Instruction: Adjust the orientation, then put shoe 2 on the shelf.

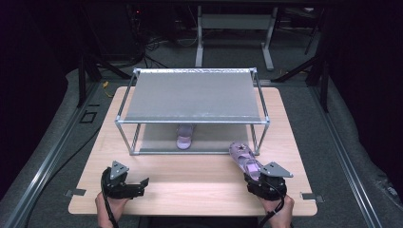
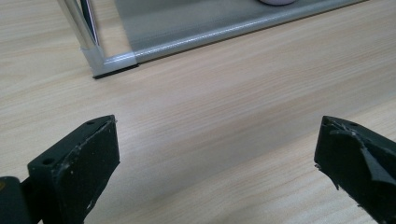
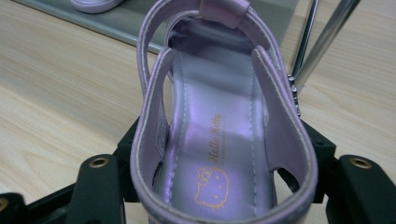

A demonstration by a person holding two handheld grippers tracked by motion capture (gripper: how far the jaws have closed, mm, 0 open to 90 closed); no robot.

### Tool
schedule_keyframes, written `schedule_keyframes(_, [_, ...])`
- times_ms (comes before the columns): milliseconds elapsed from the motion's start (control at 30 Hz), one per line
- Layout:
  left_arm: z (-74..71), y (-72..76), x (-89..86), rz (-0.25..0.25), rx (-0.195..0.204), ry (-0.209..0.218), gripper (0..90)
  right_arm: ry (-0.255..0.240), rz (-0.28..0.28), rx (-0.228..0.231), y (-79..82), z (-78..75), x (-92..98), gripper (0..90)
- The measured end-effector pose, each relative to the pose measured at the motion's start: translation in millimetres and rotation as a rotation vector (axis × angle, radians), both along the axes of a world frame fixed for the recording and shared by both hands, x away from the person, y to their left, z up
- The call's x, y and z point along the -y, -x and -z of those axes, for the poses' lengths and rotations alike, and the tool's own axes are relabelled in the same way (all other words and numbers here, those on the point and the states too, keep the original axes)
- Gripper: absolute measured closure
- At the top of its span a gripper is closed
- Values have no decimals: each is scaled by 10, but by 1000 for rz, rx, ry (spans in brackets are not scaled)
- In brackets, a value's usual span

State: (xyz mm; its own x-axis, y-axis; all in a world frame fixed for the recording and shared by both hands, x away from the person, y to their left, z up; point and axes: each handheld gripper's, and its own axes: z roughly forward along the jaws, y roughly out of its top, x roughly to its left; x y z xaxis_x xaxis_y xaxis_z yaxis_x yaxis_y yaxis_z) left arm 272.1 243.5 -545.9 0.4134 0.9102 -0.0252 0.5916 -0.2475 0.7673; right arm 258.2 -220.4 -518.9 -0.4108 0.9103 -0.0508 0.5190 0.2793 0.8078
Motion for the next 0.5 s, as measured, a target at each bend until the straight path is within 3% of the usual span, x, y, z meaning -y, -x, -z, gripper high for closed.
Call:
schedule_keyframes(167, [1,5,-22,-5,1,1,1,7,-17,6,-59,-19,-64,365])
schedule_keyframes(500, [-5,10,-23,-8,7,7,1,-6,-50,7,-350,-53,-330,365])
